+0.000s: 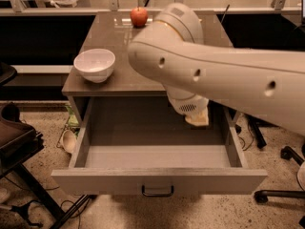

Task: Open top drawer

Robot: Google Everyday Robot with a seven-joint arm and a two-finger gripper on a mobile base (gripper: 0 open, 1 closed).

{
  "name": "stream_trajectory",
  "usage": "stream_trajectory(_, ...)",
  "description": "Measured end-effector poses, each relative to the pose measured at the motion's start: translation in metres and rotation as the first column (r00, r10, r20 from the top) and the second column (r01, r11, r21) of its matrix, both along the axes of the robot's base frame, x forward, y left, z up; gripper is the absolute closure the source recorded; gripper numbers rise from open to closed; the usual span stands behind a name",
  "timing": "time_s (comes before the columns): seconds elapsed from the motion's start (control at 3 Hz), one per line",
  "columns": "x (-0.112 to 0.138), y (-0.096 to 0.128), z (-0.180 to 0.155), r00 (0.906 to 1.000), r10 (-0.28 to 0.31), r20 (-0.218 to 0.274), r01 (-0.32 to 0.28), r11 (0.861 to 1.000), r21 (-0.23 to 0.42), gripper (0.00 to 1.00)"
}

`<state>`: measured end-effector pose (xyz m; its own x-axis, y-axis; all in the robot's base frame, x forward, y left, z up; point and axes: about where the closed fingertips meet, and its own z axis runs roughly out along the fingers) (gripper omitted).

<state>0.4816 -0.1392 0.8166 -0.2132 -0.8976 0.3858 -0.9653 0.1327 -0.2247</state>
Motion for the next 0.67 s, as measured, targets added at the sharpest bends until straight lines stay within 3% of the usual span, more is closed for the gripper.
stream_trajectory(0.33,0.0,-0.032,0.003,0.9974,-0.016,-0.07,0.015,1.0,-0.015,0.95)
stream_trajectory(0.67,-0.028,-0.096,-0.046,0.9793,-0.094,-0.179,0.122,0.981,0.15,1.0)
